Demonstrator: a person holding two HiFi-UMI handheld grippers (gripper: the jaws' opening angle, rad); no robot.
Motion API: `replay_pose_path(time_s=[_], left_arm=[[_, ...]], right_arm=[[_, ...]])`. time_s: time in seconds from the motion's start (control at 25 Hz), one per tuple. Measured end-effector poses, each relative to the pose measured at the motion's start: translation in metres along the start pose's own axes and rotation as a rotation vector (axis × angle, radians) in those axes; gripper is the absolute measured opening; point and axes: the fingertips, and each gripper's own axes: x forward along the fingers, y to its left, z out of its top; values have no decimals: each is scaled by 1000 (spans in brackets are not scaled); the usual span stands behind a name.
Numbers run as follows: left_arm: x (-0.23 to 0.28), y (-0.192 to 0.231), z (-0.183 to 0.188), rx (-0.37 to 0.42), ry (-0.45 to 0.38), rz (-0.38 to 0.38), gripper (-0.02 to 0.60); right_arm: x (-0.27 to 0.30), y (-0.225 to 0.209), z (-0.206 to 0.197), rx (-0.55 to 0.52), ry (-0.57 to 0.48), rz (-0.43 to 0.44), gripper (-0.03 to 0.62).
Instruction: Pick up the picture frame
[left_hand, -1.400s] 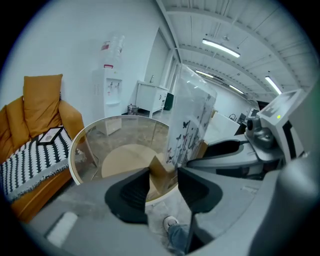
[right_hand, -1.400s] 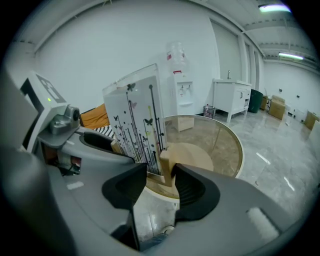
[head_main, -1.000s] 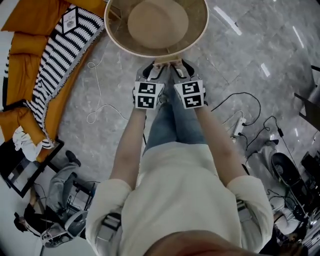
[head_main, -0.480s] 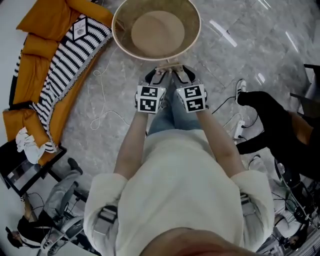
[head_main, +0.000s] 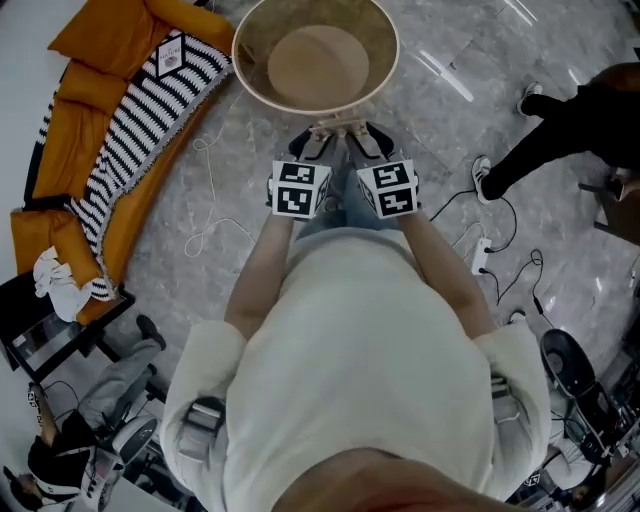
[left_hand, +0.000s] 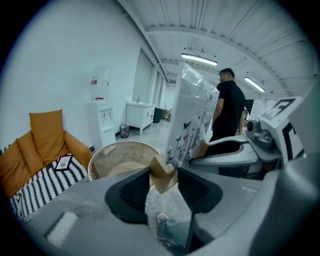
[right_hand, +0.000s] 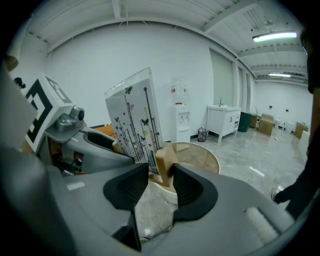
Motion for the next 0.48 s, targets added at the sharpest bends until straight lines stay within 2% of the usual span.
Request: replay_pose_path(time_s=[0.32, 0.48], left_arm=[[-3, 14, 7, -15, -5, 12, 176], [-24, 1, 7, -9, -19, 5, 176]], right_arm=[[8, 5, 13, -8, -20, 27, 149], [-14, 16, 14, -9, -35, 14, 147]])
